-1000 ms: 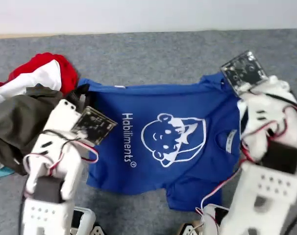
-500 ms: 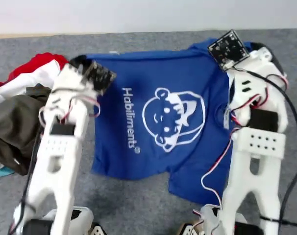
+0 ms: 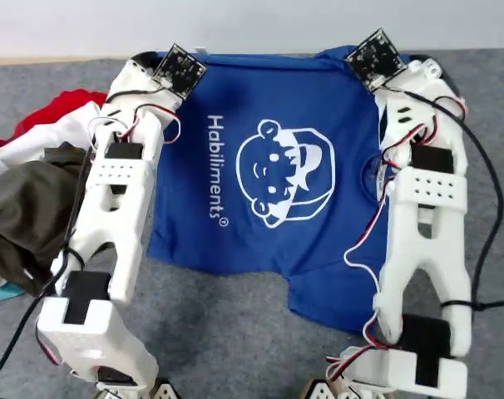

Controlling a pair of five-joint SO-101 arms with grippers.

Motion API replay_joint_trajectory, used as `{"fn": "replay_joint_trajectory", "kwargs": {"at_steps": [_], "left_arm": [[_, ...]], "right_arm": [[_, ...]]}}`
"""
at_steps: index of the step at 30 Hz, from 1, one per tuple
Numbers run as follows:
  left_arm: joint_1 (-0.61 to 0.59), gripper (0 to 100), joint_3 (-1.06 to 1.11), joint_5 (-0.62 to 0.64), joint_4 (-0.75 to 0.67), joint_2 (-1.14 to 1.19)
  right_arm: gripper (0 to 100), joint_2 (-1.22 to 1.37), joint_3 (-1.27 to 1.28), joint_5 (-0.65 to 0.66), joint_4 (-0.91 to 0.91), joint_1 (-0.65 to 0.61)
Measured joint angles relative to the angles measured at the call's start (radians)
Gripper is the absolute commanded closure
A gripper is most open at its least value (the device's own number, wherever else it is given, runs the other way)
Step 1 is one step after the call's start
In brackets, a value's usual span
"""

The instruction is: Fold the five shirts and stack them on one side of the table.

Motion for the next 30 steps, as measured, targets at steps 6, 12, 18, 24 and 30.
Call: {"fn": "replay_joint_trajectory", "kwargs": {"at_steps": [6, 12, 18, 24, 30], "left_arm": [[0.0, 100, -0.018, 0.0, 0.14, 0.0], [0.0, 100, -0.018, -0.005, 0.427, -0.08], [-0.002, 100, -0.02, -0.006, 0.779, -0.193], [-0.002, 100, -0.02, -0.049, 1.0, -0.238], [-0.002, 100, -0.02, -0.132, 1.204, -0.238]], "right_arm": [[98.8, 0.002, 0.0, 0.002, 0.104, 0.0], [98.8, -0.046, 0.0, 0.002, 0.359, 0.0], [98.8, -0.14, 0.0, 0.002, 0.66, 0.0], [98.8, -0.199, -0.002, 0.002, 0.922, 0.0], [98.7, -0.236, -0.002, 0.0, 1.178, 0.0]]}}
